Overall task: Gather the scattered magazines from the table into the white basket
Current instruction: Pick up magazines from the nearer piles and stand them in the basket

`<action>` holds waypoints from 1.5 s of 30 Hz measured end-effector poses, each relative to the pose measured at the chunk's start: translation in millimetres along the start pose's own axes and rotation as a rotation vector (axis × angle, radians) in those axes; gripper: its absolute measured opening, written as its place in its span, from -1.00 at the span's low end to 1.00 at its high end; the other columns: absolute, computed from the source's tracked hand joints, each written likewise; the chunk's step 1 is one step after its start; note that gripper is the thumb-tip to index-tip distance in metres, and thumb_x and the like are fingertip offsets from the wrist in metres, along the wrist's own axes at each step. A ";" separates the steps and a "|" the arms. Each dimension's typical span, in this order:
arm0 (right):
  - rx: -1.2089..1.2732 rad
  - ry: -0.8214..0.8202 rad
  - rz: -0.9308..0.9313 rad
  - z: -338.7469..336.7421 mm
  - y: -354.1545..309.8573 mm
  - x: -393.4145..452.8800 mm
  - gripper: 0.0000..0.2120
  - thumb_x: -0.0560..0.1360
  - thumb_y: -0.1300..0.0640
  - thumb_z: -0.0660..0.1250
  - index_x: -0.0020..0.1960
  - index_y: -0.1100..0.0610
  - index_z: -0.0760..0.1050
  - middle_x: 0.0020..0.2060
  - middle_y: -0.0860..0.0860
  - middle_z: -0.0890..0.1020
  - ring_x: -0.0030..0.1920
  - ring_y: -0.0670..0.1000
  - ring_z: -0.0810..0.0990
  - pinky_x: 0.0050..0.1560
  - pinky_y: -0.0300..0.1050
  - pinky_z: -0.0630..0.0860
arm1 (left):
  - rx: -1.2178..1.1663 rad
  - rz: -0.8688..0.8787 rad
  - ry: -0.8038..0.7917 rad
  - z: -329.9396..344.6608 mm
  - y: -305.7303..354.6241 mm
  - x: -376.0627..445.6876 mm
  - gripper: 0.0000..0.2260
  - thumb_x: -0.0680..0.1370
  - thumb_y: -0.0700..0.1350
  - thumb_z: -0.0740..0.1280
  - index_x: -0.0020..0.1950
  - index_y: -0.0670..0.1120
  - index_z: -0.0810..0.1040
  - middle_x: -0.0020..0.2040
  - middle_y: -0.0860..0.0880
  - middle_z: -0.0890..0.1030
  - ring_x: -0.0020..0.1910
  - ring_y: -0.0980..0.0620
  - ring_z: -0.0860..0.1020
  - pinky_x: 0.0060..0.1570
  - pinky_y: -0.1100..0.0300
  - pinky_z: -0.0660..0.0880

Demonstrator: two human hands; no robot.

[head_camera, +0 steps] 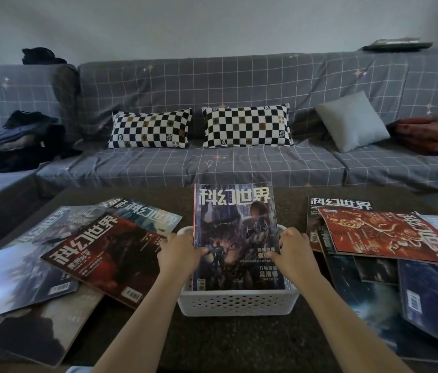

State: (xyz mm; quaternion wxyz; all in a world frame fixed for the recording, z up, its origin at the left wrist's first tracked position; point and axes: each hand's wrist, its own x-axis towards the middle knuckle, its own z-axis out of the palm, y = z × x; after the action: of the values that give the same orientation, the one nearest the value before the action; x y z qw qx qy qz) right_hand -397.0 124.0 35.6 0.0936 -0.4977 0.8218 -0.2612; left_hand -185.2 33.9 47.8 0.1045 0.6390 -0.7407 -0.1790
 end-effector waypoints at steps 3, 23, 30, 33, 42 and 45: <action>-0.048 -0.004 -0.033 -1.2 -2.1 -1.0 -0.60 0.43 0.01 0.42 0.18 0.17 0.44 0.19 0.00 0.39 0.18 0.04 0.39 0.05 -0.14 0.41 | 0.046 -0.016 -0.036 0.2 -0.7 1.8 -0.55 0.50 0.20 0.32 0.27 -0.04 0.50 0.33 -0.15 0.39 0.32 -0.21 0.33 0.19 -0.09 0.40; 0.107 0.241 -0.257 -5.1 -45.8 -27.8 -0.60 0.43 -0.03 0.41 0.22 0.09 0.54 0.13 0.01 0.63 0.21 0.02 0.49 0.23 -0.09 0.41 | -0.431 0.064 0.186 -34.2 -21.1 -42.4 -0.82 0.57 0.02 0.28 0.11 0.02 0.59 0.11 0.02 0.57 -0.13 0.18 0.54 -0.28 0.38 0.39; 0.292 -0.072 -0.527 20.5 -130.7 -26.4 -0.62 0.46 0.01 0.38 0.25 0.09 0.52 0.13 0.00 0.62 0.12 -0.06 0.56 0.17 -0.23 0.45 | -0.495 -0.052 0.262 -55.9 -71.2 -44.9 -0.82 0.58 0.06 0.27 0.15 0.07 0.52 0.19 -0.02 0.53 -0.14 0.19 0.49 -0.24 0.31 0.42; 0.278 -0.244 -0.584 38.9 -163.8 -12.3 -0.58 0.46 0.05 0.39 0.29 0.12 0.49 0.20 0.02 0.59 0.17 -0.08 0.53 0.13 -0.31 0.39 | -0.515 -0.199 0.233 -61.4 -95.8 -39.3 -0.66 0.56 0.11 0.27 0.31 0.06 0.43 0.26 -0.08 0.48 -0.02 0.01 0.57 -0.08 0.05 0.59; 0.034 -0.534 -0.532 115.8 -221.3 48.9 -0.49 0.41 -0.04 0.43 0.31 0.08 0.45 0.19 0.03 0.57 0.04 -0.08 0.52 -0.06 -0.27 0.39 | -0.536 -0.443 0.360 -38.4 -149.9 -21.7 -0.48 0.54 0.04 0.33 0.45 -0.07 0.29 0.50 -0.16 0.17 0.46 -0.18 0.21 0.41 -0.16 0.24; -0.048 -0.652 -0.469 136.0 -230.5 67.7 -0.47 0.40 -0.09 0.42 0.30 0.07 0.43 0.18 0.01 0.56 -0.06 -0.10 0.46 -0.26 -0.33 0.34 | -0.702 -0.452 0.475 -34.6 -159.4 -13.6 -0.41 0.52 -0.08 0.38 0.48 -0.09 0.22 0.42 -0.13 0.32 0.37 -0.12 0.34 0.35 -0.09 0.35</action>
State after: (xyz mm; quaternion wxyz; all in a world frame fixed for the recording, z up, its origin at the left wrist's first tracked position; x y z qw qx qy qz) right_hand -196.4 -65.3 48.1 0.2757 -0.7306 0.6189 -0.0845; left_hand -24.8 23.7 16.9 0.4385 0.7335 -0.4337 -0.2856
